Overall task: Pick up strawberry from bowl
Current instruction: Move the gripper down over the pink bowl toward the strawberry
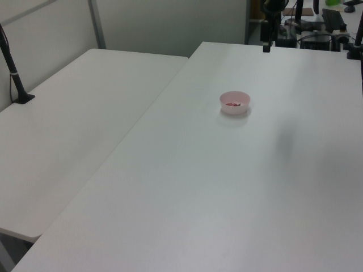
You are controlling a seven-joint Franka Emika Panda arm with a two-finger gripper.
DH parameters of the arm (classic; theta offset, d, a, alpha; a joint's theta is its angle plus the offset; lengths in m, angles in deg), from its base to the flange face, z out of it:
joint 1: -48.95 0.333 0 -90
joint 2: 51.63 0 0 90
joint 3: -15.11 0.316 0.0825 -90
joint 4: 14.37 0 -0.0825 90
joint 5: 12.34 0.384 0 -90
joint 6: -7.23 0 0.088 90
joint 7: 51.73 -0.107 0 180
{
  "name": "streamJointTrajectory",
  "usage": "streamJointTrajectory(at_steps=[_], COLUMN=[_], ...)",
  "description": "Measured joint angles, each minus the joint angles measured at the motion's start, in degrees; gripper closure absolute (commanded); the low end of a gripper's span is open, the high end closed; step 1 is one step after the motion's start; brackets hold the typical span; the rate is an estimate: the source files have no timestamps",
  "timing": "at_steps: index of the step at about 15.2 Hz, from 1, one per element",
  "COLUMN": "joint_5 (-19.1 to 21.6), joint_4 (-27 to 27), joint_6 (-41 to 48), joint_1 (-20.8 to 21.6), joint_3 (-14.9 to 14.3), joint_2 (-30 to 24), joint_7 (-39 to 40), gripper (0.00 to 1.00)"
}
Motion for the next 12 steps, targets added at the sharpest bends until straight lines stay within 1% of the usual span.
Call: streamJointTrajectory(at_steps=[12], joint_5=[0.0], joint_4=[0.06], joint_6=[-1.03], joint_1=[0.0], joint_3=[0.02], joint_2=[0.79], joint_7=[0.02], gripper=[0.0])
